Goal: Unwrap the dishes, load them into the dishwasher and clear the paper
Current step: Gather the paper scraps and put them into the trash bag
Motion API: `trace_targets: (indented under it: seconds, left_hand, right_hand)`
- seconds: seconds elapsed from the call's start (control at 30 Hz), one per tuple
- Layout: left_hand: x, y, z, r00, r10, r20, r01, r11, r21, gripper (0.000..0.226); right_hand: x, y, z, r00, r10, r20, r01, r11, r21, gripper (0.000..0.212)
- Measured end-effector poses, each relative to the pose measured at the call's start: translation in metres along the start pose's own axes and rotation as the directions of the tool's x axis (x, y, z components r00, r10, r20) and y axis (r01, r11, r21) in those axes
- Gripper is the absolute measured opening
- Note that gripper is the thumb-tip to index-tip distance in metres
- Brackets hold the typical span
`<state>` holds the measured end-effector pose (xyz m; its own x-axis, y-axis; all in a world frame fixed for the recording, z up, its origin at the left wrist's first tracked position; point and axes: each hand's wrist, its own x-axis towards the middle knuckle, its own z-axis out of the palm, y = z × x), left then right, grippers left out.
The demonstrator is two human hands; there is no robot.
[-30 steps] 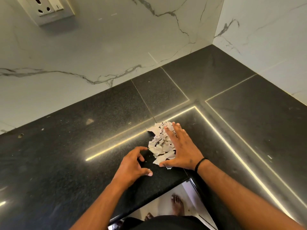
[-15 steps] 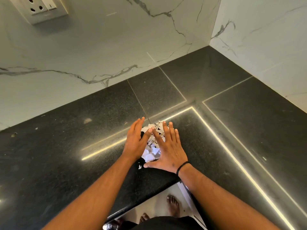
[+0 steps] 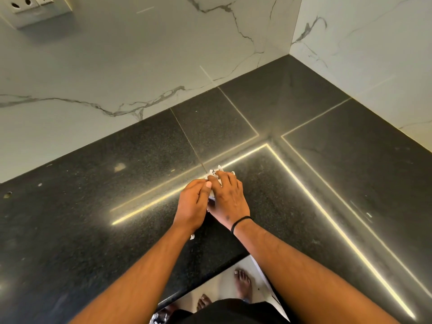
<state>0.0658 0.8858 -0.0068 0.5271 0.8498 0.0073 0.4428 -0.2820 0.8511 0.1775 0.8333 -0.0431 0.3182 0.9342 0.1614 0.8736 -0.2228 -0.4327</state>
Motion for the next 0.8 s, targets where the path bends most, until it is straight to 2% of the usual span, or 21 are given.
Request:
trace_targets:
  seconds: [0.1, 0.23, 0.33, 0.43, 0.5, 0.67, 0.8]
  left_hand:
    - [-0.005, -0.003, -0.007, 0.996, 0.065, -0.057, -0.066, 0.998, -0.023, 0.031]
    - [-0.024, -0.019, -0.017, 0.987, 0.093, -0.133, -0.092, 0.996, 0.014, 0.039]
    - [-0.045, -0.033, -0.026, 0.984, 0.115, -0.137, -0.087, 0.977, 0.195, 0.049]
    - [-0.063, -0.045, -0.033, 0.993, 0.100, -0.068, -0.064, 0.913, 0.402, 0.065]
    - [-0.071, -0.051, -0.036, 0.999, 0.049, -0.010, -0.039, 0.877, 0.479, 0.079]
    - [-0.074, -0.056, -0.033, 0.997, -0.015, 0.071, -0.032, 0.783, 0.621, 0.110]
    - [-0.064, -0.056, -0.031, 0.999, 0.003, 0.052, -0.036, 0.761, 0.648, 0.110]
  right_hand:
    - [0.000, 0.000, 0.002, 0.999, -0.016, -0.033, 0.015, 1.000, -0.027, 0.037]
    - [0.002, 0.002, 0.004, 0.999, -0.042, -0.011, 0.042, 0.997, -0.058, 0.032]
    - [0.003, 0.002, 0.004, 0.998, -0.057, -0.007, 0.056, 0.997, -0.049, 0.035]
    - [0.004, 0.004, 0.004, 0.996, -0.094, -0.004, 0.093, 0.994, -0.057, 0.036]
    - [0.006, 0.005, 0.005, 0.995, -0.096, -0.005, 0.096, 0.994, -0.044, 0.037]
    - [0.011, 0.009, 0.008, 0.996, -0.042, -0.075, 0.051, 0.991, 0.125, 0.030]
    - [0.016, 0.011, -0.003, 0.990, 0.082, -0.113, -0.035, 0.928, 0.372, 0.012]
